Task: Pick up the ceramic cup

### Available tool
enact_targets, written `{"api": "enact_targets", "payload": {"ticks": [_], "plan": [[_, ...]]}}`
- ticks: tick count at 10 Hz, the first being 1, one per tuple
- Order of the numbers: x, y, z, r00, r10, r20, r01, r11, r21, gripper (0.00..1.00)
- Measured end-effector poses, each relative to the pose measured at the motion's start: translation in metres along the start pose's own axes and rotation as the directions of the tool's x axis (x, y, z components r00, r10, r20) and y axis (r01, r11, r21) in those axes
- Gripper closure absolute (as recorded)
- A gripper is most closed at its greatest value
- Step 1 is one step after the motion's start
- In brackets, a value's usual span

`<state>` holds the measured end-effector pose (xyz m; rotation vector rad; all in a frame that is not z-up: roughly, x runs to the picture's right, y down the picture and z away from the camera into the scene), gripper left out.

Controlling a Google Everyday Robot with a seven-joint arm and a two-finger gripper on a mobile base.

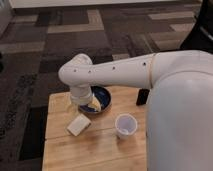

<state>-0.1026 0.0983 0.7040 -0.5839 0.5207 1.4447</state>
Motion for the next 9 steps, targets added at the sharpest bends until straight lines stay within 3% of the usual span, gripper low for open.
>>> {"api": "enact_targets", "payload": {"ticks": [5,9], "plan": [[0.001,-0.005,-0.001,1.0,0.009,0.004,-0.009,1.0,0.001,0.2],[0.002,-0.029,-0.007,0.997,0.068,0.033,-0.066,0.997,-0.044,0.2]]}}
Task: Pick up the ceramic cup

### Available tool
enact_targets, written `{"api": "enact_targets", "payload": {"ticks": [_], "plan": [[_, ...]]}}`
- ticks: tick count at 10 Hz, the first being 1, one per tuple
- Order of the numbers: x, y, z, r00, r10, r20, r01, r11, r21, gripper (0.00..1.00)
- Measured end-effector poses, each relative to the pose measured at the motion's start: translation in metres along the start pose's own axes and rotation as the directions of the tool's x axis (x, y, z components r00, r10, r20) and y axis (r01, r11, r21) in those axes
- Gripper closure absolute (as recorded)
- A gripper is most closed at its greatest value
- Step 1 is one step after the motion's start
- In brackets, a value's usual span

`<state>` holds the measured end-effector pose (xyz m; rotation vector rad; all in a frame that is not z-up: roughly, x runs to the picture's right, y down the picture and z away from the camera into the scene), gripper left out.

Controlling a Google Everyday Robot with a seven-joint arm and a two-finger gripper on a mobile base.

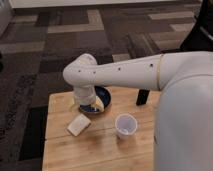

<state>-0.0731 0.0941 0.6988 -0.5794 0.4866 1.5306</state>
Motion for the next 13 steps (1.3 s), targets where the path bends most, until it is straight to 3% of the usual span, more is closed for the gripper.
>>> {"api": "enact_targets", "payload": {"ticks": [3,6,10,13], "plan": [[0.006,-0.033,-0.006,0.998,0.056,0.01,-0.056,0.998,-0.025,0.2],[0.021,-0.068,-0.016,0.993,0.114,0.021,-0.114,0.993,-0.017,0.2],[0.047,-0.084,-0.011,0.988,0.153,0.005,-0.153,0.988,-0.007,0.2],[0.052,-0.089,0.005,0.99,0.138,0.007,-0.138,0.99,-0.003,0.2]]}}
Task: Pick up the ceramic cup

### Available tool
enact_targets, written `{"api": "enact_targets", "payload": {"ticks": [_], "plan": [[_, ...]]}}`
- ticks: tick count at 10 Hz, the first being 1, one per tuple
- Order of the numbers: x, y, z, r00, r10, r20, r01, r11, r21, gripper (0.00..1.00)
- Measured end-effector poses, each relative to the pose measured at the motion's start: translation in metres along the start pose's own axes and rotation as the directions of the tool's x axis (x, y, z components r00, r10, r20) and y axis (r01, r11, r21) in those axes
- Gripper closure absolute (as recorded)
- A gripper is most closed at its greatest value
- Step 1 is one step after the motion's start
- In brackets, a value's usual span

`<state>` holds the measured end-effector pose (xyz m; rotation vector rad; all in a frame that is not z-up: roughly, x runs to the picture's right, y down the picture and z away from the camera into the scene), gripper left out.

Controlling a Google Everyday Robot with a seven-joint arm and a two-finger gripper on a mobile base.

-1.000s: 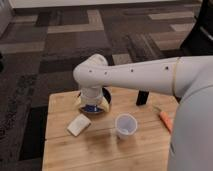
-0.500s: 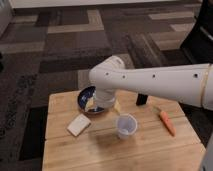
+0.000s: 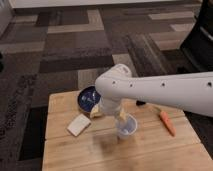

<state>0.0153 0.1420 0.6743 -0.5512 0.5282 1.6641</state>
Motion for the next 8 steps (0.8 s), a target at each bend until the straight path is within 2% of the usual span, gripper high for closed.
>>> {"api": "enact_targets", "payload": {"ticks": [2,8], "plan": [[0.0008,-0.0008,0.0134,1.0,-0.026,0.001,0.026,1.0,0.014,0.2],[0.0014,-0.0007,0.0141,1.0,-0.025,-0.002,0.025,1.0,0.014,0.2]]}}
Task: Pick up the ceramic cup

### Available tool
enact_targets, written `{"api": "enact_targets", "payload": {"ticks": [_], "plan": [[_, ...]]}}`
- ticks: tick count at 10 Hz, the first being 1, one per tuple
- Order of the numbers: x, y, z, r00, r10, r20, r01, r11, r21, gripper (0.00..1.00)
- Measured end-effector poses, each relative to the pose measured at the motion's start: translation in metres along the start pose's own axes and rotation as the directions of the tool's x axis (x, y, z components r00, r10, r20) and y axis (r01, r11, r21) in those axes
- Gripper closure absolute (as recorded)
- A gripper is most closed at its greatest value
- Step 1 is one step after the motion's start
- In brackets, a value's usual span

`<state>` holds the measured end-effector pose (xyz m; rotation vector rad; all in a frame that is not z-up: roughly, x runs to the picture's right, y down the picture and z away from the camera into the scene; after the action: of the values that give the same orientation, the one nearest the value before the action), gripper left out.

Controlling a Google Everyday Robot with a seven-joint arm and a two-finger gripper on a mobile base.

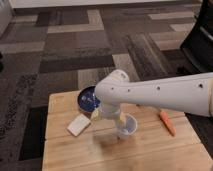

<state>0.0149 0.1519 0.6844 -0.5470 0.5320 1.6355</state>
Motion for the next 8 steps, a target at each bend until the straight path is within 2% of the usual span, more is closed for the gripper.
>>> {"api": "enact_targets", "payload": {"ticks": [3,6,7,8], "plan": [[0.0,-0.001,0.003,1.0,-0.009,0.011,0.009,1.0,0.008,0.2],[0.004,0.001,0.013,1.0,-0.019,0.001,0.019,1.0,0.021,0.2],[0.004,-0.002,0.017,1.0,-0.01,-0.002,0.01,1.0,0.028,0.31],[0.004,-0.002,0.017,1.0,-0.007,-0.001,0.007,1.0,0.029,0.38]]}}
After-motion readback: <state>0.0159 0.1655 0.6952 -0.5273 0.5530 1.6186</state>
